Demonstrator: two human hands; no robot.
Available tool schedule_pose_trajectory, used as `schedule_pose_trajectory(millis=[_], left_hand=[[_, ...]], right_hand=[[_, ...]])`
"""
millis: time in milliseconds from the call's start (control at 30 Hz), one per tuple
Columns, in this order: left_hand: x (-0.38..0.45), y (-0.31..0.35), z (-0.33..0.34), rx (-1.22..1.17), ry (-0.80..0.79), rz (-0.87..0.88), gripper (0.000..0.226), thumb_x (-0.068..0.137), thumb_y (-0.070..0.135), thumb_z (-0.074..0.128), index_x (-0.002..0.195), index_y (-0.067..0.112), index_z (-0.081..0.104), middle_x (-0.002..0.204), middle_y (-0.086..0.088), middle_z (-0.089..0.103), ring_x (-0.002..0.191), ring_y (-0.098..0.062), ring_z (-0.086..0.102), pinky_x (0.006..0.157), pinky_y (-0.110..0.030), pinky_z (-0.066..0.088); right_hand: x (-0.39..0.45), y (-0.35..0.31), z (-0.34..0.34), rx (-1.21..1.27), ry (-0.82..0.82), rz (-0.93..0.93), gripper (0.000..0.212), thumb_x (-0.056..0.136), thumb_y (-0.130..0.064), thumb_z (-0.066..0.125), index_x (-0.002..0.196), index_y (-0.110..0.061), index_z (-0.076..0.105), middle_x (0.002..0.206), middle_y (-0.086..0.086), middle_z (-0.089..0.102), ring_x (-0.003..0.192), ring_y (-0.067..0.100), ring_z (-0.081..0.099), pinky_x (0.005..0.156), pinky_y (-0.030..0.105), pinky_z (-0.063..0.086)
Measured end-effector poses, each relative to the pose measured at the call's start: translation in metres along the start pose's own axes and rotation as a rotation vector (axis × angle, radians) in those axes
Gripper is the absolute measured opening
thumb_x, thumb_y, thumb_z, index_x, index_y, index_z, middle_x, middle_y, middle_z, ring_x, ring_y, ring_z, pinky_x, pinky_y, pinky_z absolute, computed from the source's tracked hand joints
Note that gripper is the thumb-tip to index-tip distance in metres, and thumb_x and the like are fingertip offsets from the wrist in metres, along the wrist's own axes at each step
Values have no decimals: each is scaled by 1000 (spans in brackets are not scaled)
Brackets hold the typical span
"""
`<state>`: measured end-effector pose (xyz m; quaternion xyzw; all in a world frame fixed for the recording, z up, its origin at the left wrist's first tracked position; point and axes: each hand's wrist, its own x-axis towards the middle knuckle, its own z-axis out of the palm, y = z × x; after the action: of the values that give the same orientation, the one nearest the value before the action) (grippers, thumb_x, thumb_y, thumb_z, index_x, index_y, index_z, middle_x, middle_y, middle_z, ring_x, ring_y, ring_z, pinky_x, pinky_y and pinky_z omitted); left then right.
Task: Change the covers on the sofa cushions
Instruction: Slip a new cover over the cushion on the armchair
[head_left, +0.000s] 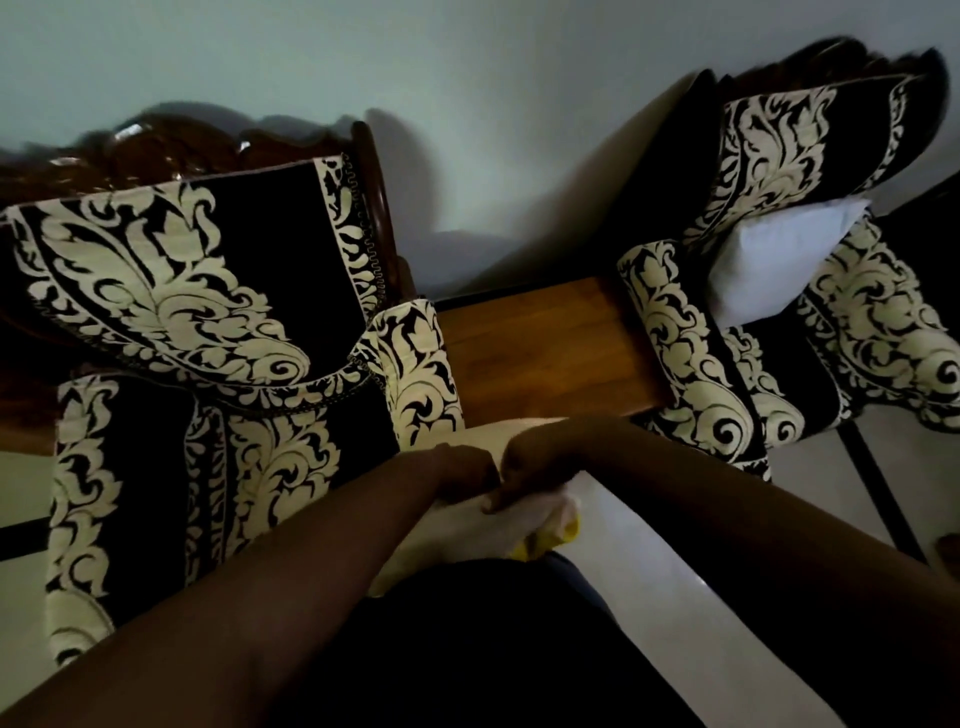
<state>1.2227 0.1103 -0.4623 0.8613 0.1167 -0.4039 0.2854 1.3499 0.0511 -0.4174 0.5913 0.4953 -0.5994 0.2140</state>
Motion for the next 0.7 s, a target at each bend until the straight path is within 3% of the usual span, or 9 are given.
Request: schedule_pose_trajectory(millis=[67,133,200,267,400,500,533,600,700], left_hand=[[7,5,12,28,3,11,39,105,40,39,137,28,59,142,-3,55,129,-29,48,100,-41,34],[7,2,20,10,20,9,37,106,37,38,138,40,57,141,2,55,130,-27,44,101,-44,31],[6,-5,22,-34,71,31,38,105,32,41,136,46,57,138,5,57,129,-28,41,97,-45,30],[8,-13,19,29,105,50,37,104,28,43,133,43,60,133,3,60,127,-28,42,97,-46,31],[9,-13,9,175,190,101,35,103,25,42,135,25,56,136,-6,56,132,-29,43,102,-48,32],[1,-9,18,207,414,266,45,92,17,42,130,4,62,130,-21,63,117,-40,60,93,-55,45],[0,-6,23,238,432,311,45,93,14,41,131,1,61,133,-24,60,120,-40,59,97,-54,44],[1,-2,33,362,357,301,45,103,13,34,145,5,47,152,-19,42,138,-35,39,115,-43,24],[2,-2,35,344,190,224,47,109,18,25,155,8,32,161,-15,29,144,-34,26,118,-38,18]], right_hand=[[7,5,9,-251,-66,170,92,80,-82,54,140,-12,54,136,11,59,128,31,51,112,45,36],[11,6,15,-307,-104,228,102,72,-89,53,143,-15,52,136,9,56,129,33,48,114,48,32],[8,8,13,-246,-128,210,88,82,-81,53,134,-11,58,115,9,60,115,28,53,105,41,38],[1,10,6,-97,-72,144,64,96,-65,51,123,-8,63,105,9,61,98,22,54,87,32,42],[-16,9,-16,-34,3,67,72,94,-72,42,123,-10,66,114,7,65,98,17,57,85,29,43],[-15,10,-26,14,71,-38,38,95,-59,58,88,-22,67,86,-9,61,79,5,54,68,20,41],[-15,9,-26,42,78,-77,29,95,-53,62,83,-26,66,83,-11,60,76,3,54,65,18,41],[-12,8,-19,78,47,-105,22,95,-46,66,91,-26,70,86,-10,64,79,4,57,67,18,44],[-8,11,-6,39,81,-121,38,97,-48,61,112,-15,72,96,-3,66,84,7,58,73,23,47]])
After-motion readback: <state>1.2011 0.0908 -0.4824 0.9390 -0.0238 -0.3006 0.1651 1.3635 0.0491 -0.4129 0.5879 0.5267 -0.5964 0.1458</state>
